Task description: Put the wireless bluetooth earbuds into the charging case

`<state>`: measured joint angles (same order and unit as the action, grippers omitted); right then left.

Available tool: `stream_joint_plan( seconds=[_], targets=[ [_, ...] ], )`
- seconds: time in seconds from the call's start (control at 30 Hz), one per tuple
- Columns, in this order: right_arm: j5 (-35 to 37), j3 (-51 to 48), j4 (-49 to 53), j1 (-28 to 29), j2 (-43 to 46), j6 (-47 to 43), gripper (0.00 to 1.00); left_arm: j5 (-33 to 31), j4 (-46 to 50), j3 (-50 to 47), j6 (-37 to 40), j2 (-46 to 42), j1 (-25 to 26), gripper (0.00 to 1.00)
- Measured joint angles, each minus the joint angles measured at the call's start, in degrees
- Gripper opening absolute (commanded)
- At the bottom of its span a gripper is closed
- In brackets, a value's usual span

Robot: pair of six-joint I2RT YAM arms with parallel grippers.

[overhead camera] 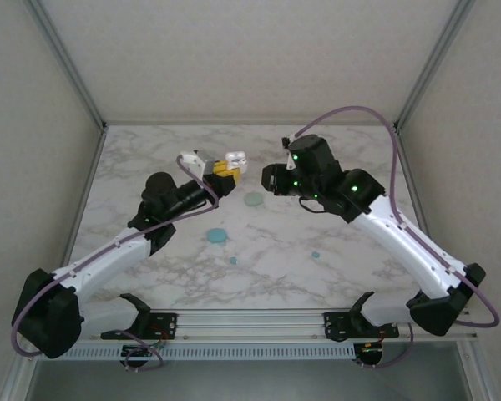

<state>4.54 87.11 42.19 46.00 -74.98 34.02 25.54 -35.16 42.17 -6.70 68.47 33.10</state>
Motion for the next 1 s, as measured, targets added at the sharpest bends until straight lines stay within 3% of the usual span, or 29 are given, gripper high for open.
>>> stream_joint_plan(
  seconds=[0.4,1.0],
  targets=[
    [0.2,-0.6,-11.3,0.0,3.2,3.8,0.33,0.5,-4.3,2.1,0.3,4.9,5.0,0.12],
    [-1.6,-2.4,-16.7,0.0,-0.5,8.9,0.33,0.5,-6.4,2.1,1.1,5.6,5.5,0.12]
  ],
)
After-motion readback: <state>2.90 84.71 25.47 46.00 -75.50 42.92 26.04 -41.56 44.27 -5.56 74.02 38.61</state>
